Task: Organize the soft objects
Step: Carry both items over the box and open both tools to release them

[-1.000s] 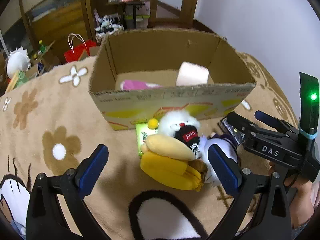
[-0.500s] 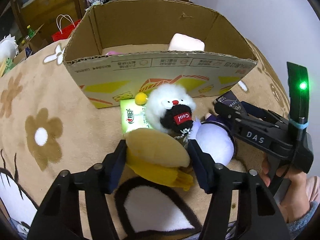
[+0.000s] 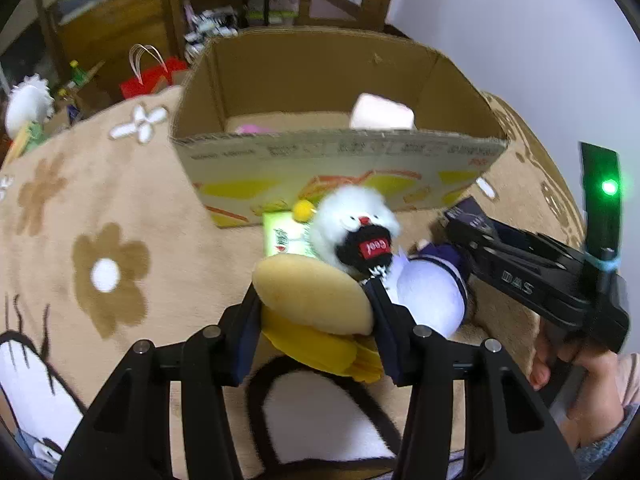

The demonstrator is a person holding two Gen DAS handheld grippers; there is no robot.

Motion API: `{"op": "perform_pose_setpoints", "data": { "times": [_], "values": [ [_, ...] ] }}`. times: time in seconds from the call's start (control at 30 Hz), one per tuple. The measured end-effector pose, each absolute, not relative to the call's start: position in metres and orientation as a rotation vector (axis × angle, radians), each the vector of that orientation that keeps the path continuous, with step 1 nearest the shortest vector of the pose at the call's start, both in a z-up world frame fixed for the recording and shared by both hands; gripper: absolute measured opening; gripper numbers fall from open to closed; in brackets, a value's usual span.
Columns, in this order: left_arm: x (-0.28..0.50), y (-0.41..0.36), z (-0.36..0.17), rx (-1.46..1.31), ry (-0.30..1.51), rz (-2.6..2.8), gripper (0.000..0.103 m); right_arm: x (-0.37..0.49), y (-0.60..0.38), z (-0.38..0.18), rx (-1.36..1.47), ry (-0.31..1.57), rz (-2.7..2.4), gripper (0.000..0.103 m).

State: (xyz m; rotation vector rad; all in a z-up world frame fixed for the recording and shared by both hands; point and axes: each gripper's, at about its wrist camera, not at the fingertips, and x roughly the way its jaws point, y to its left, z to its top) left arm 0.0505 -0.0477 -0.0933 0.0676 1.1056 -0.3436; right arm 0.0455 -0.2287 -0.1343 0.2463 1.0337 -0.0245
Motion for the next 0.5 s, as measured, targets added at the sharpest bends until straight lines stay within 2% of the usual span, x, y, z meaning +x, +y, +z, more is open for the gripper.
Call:
{"op": "perform_pose_setpoints", "data": {
  "times": [0.17, 0.5],
  "values": [
    [0.04, -0.043, -0.075, 0.092, 1.02, -0.329, 0.048, 0.026, -0.223, -0.108, 0.248, 0.954, 0.008, 0.056],
    [0.021, -0.024, -0.018, 0.062, 0.717, -0.287, 0.048, -0.002, -0.215, -0.054, 0.243, 0.751, 0.043, 0.056]
  ]
}}
